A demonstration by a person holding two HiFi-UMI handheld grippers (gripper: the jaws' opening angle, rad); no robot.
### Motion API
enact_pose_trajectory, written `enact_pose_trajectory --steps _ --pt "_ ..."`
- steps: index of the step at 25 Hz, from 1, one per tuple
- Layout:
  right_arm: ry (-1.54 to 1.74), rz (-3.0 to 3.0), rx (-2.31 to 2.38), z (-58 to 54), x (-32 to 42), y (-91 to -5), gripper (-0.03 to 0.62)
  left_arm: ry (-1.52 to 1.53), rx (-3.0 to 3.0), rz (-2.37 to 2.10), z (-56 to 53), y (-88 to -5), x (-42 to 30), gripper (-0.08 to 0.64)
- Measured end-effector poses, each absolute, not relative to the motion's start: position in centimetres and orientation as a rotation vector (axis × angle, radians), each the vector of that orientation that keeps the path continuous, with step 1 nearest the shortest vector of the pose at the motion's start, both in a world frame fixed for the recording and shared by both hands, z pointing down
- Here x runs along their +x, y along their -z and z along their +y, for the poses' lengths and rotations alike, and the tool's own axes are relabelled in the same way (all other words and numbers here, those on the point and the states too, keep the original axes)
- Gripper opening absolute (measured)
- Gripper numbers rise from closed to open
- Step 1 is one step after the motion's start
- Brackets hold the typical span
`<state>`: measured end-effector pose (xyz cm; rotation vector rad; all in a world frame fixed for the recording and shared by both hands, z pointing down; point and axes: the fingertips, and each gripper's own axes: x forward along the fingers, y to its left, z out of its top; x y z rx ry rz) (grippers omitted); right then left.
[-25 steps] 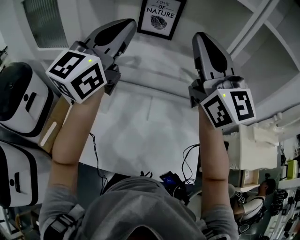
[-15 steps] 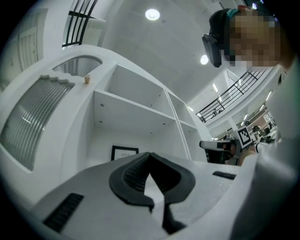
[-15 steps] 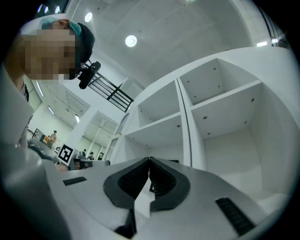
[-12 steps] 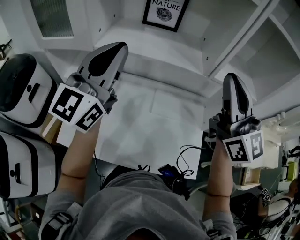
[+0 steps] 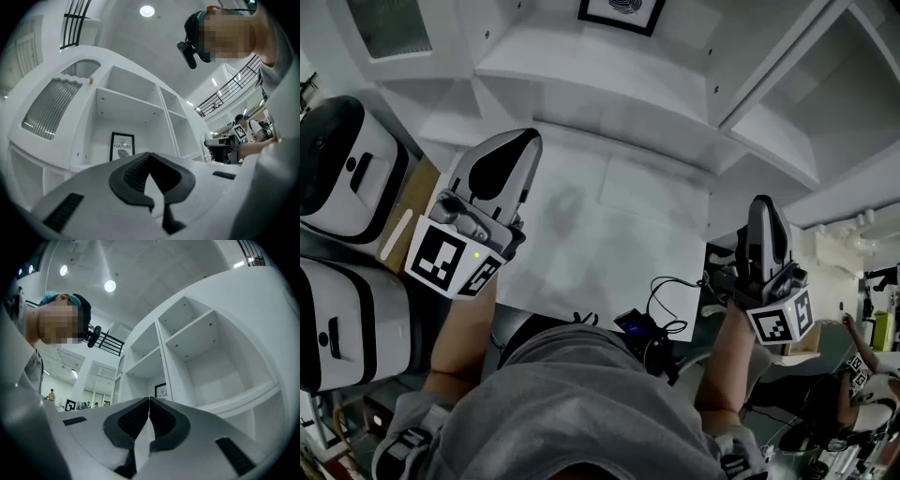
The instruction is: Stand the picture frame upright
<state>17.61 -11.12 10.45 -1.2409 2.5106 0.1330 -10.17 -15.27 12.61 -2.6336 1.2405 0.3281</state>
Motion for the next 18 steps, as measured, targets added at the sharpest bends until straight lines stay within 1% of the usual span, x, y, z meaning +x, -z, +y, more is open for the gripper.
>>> enact_pose_trajectory --steps 8,18 --pt "-0.173 2.458 -1.353 -10.2 18.4 -13.2 0.028 -0.298 -2.653 1.375 -14.9 -17.1 -11.4 0.006" --pt "-0.204 2.443 -1.421 -10.9 19.3 -13.6 0.026 -0.256 -2.669 1.335 -16.2 -18.1 -8.8 0.006"
